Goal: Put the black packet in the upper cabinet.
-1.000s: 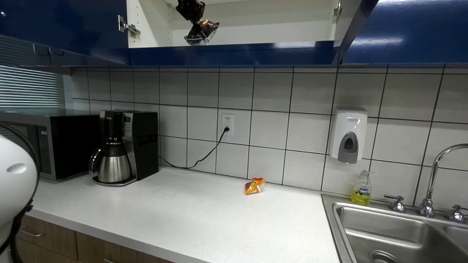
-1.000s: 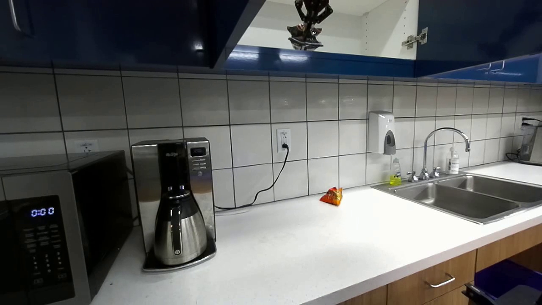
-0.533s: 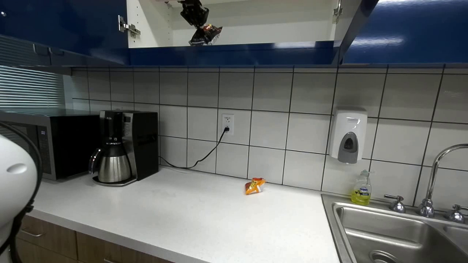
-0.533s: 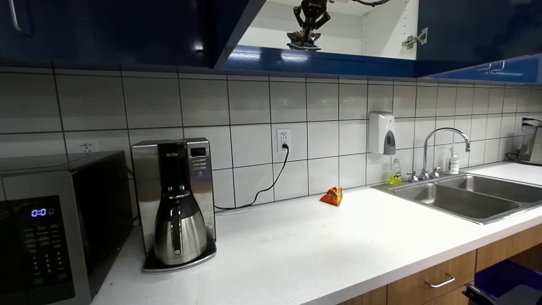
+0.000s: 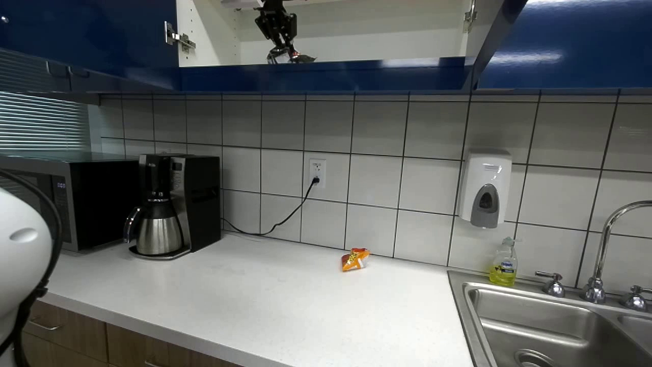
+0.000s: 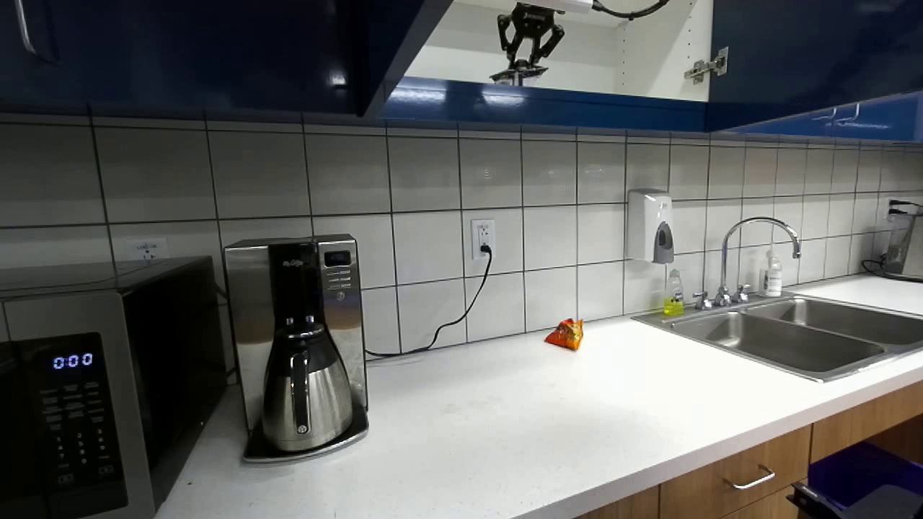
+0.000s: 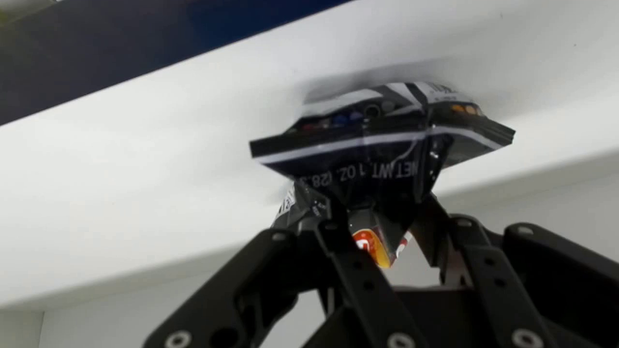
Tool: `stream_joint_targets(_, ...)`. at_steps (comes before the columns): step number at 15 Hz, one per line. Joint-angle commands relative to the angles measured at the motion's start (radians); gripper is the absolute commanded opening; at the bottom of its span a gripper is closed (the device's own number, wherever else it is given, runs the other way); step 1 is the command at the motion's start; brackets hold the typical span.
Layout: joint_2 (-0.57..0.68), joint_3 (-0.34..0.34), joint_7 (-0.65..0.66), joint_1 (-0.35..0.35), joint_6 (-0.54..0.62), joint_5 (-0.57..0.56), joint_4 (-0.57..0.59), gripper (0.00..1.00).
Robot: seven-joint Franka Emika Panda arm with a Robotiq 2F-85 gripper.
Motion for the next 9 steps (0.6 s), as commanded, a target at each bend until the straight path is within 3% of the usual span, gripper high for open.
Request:
stream_joint_targets(1,0.027,-0.001,0.041,0.005,-0.017,-0.032,0.053,0.72)
stream_joint_targets(4,0.029,0.0,0.047,0.006,-0.013,-0.034,0.056,0.95)
stream_joint_targets(5,0.028,0.0,0.051,0.007,-0.012,-0.035,0.057,0.99)
stream_joint_targets(9,0.01,0.001,0.055,0.009,-0.005,-0.03,0.047,1.0)
